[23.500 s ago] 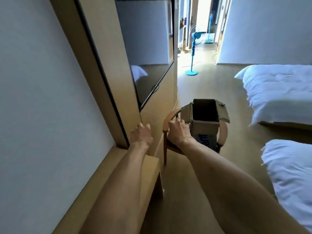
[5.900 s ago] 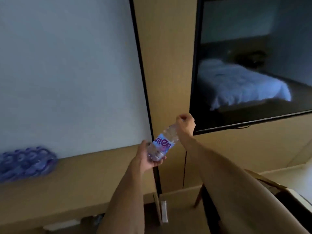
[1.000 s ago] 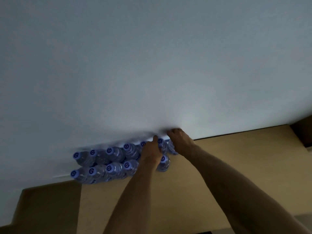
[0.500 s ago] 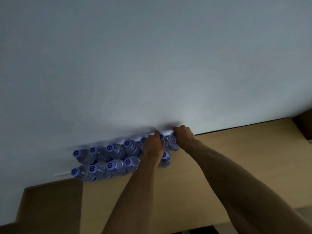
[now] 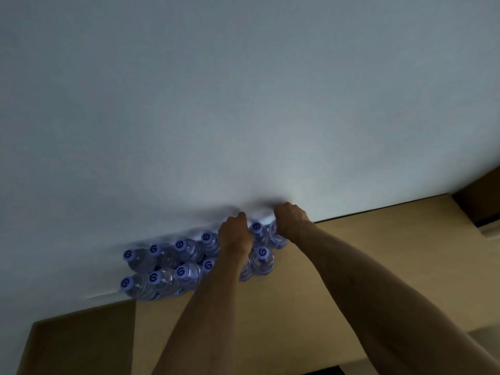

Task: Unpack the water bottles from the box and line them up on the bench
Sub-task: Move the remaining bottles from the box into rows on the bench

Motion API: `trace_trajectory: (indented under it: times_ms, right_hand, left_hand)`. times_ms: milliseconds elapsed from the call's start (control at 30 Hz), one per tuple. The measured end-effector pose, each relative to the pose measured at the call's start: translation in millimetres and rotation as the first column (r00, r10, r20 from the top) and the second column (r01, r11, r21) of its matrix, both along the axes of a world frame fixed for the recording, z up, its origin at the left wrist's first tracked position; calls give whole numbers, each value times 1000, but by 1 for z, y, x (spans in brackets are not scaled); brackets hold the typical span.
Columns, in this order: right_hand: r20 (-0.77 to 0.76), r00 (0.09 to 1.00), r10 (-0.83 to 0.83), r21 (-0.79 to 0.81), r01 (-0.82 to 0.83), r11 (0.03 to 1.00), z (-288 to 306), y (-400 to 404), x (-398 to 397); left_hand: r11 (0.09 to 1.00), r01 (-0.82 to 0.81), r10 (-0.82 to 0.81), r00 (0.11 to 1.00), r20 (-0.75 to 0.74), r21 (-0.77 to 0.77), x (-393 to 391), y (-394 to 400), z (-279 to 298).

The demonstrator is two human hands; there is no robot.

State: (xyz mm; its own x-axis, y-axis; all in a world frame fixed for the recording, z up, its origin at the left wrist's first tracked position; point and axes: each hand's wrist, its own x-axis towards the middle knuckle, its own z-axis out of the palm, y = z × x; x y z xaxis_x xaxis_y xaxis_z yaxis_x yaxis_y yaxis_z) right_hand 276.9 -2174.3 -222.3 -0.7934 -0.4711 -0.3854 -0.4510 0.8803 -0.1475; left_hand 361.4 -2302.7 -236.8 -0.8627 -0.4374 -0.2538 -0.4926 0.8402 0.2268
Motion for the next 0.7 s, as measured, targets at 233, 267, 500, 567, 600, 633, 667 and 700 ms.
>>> trace_trajectory:
  times_ms: [233, 267, 500, 567, 600, 633, 667, 700]
  right_hand:
    - [91, 991, -94, -12, 95, 995, -12, 5, 4]
    - [104, 990, -94, -11, 96, 995, -16, 3, 5]
    - [-3, 986, -166, -117, 165, 979, -38, -10, 11]
    - [-7, 986, -166, -145, 163, 976, -39, -10, 13]
    - [1, 986, -169, -160, 167, 973, -40, -10, 13]
    - [10, 985, -172, -173, 171, 970, -40, -9, 13]
    - [19, 984, -175, -183, 176, 967, -40, -8, 13]
    - [28, 984, -178, -188, 180, 966, -39, -7, 13]
  left_hand:
    - [991, -82, 77, 996, -50, -104, 17, -28, 7]
    - [991, -77, 72, 996, -48, -105, 21, -31, 5]
    - [992, -29, 33, 999, 35, -121, 52, -42, -21]
    - [992, -19, 26, 998, 55, -121, 53, -41, -27]
    - [993, -22, 29, 998, 61, -119, 53, -40, -28]
    - [993, -28, 35, 997, 62, -115, 52, -39, -30]
    - [994, -30, 37, 997, 62, -109, 51, -37, -31]
    - [994, -30, 37, 997, 66, -101, 48, -35, -33]
